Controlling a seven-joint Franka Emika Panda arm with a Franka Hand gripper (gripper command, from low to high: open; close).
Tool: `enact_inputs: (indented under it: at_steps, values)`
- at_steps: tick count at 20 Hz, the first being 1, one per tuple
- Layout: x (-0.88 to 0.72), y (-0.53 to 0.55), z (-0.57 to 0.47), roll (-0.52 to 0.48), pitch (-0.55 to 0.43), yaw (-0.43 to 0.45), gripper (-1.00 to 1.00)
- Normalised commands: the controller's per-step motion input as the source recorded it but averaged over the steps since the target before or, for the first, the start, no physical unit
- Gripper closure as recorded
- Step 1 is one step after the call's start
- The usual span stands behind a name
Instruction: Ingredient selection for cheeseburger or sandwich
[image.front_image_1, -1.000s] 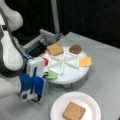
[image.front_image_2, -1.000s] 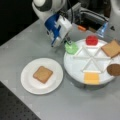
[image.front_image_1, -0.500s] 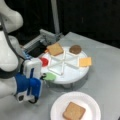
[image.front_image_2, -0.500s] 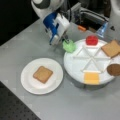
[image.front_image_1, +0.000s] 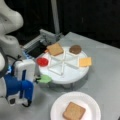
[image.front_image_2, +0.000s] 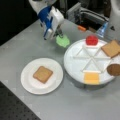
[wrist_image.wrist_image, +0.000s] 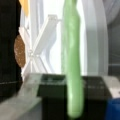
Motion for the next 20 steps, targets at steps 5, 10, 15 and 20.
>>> enact_inputs:
  at_steps: [5, 10, 15, 20]
  values:
    - [0.54, -0.33, 0.03, 0.067, 0.081, 0.351, 1.00]
    - [0.77, -0.39, -0.11, 0.048, 0.073, 0.420, 1.00]
    - [0.69, -0.38, -0.12, 0.090, 0.090, 0.386, 1.00]
    - [0.51, -0.27, -0.07, 0.152, 0.091, 0.324, 1.00]
